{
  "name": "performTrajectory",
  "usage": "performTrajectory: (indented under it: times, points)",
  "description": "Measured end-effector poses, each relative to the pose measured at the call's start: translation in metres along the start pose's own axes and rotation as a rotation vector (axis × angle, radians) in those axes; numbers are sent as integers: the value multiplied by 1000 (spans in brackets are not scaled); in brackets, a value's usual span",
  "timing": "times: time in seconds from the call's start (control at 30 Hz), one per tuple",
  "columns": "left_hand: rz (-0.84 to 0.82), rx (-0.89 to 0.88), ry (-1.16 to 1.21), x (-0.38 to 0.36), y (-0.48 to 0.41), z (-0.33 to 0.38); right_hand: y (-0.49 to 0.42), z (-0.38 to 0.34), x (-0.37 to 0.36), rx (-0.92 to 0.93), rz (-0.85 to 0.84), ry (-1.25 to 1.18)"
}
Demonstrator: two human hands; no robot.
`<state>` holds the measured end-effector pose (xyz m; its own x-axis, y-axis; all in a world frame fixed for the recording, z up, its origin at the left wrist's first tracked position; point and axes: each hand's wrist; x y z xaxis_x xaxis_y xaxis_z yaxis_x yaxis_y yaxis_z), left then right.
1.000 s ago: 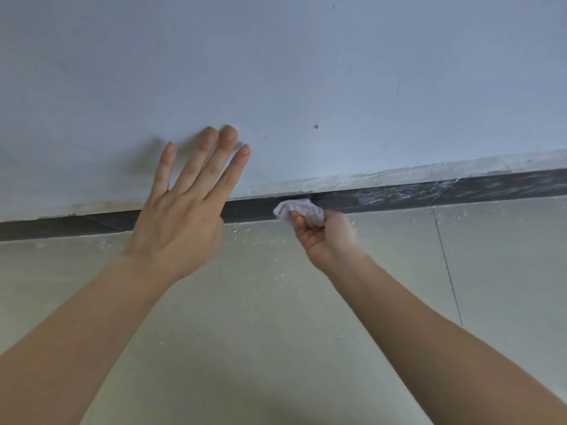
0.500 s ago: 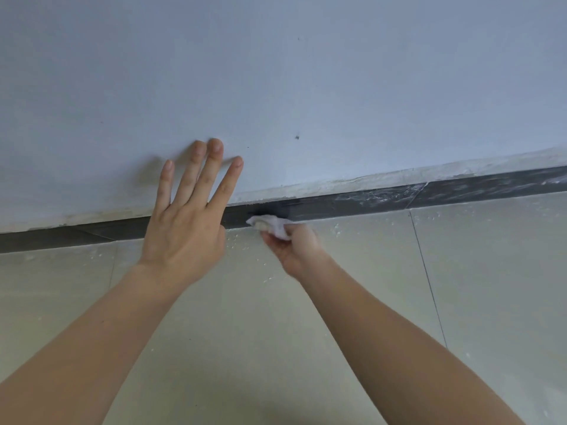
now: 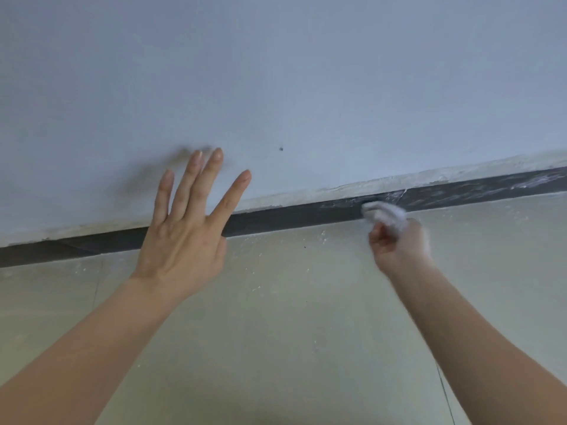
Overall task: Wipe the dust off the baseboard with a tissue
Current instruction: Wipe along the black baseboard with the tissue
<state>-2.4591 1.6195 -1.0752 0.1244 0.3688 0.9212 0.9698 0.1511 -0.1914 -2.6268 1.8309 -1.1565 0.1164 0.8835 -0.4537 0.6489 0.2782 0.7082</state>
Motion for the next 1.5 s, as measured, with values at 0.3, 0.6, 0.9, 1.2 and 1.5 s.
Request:
performTrajectory:
  times: [0.3, 0.6, 0.9, 1.2, 1.5]
  points:
    - [334, -442, -404, 32, -102, 7, 19, 33, -65, -338, -259, -86]
    - [414, -502, -553, 27, -116, 8, -1, -60, 20, -19, 76, -425]
    - [420, -490, -591, 29, -117, 9, 25, 38, -30, -341, -147, 321]
    - [409, -517, -657, 28, -117, 8, 14, 91, -101, -420, -296, -13]
    - [425, -527, -632, 25, -119, 5, 10, 16, -13, -141, 26, -420]
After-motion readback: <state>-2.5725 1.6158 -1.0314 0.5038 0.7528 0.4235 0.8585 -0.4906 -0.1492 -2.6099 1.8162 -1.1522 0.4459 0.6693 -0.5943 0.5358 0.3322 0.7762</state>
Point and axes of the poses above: each hand's wrist, its own y-axis away from the middle knuckle, its own x-axis out of the back of the hand, z = x × y, and after that the axes turned 5 degrees about -z, right-handed
